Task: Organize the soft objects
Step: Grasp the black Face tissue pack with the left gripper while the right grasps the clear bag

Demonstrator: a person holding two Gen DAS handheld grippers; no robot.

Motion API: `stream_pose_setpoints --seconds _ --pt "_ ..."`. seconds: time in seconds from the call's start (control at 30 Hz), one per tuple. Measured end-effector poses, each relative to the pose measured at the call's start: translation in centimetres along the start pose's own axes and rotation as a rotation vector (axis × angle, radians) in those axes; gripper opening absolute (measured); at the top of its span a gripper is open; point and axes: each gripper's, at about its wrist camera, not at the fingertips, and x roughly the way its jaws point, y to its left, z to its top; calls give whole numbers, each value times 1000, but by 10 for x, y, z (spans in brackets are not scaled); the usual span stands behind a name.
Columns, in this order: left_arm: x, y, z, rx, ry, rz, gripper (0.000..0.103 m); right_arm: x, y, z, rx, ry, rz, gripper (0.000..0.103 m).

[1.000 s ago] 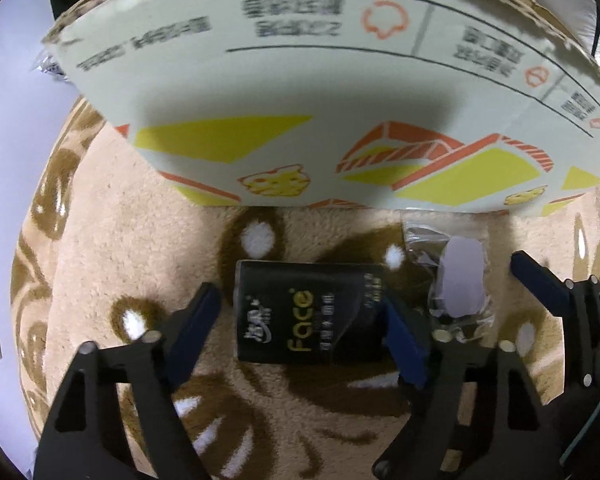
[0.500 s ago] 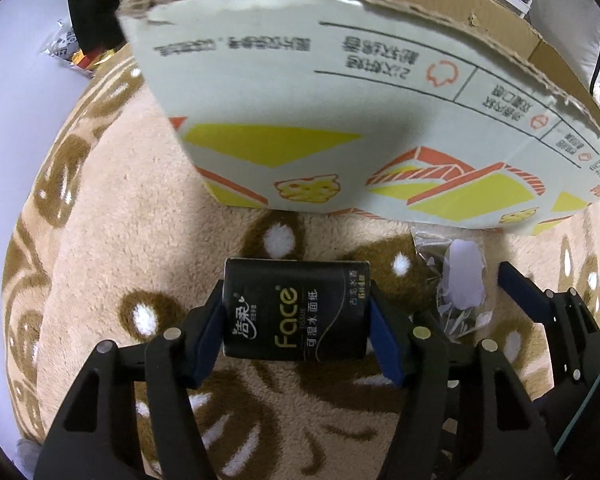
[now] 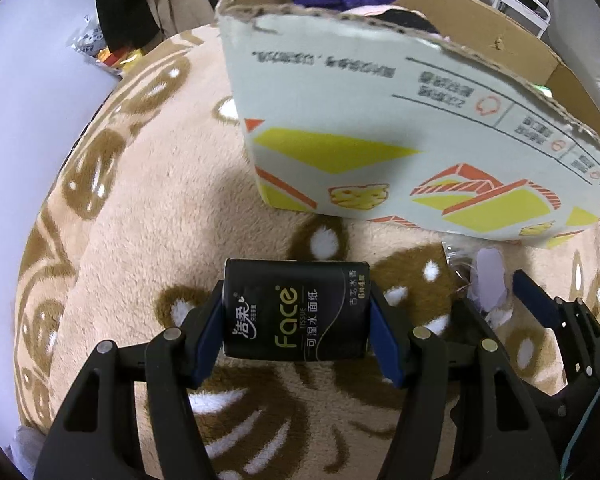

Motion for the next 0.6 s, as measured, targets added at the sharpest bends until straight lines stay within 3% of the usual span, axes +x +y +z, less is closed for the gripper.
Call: stream_pose_setpoints --seconds 0.07,0.6 --pt "-3 -13 -4 7 -10 1 63 2 4 -1 -5 1 -11 49" --pt "-27 -34 -27 64 -116 9 63 -41 -13 -10 29 -21 -3 45"
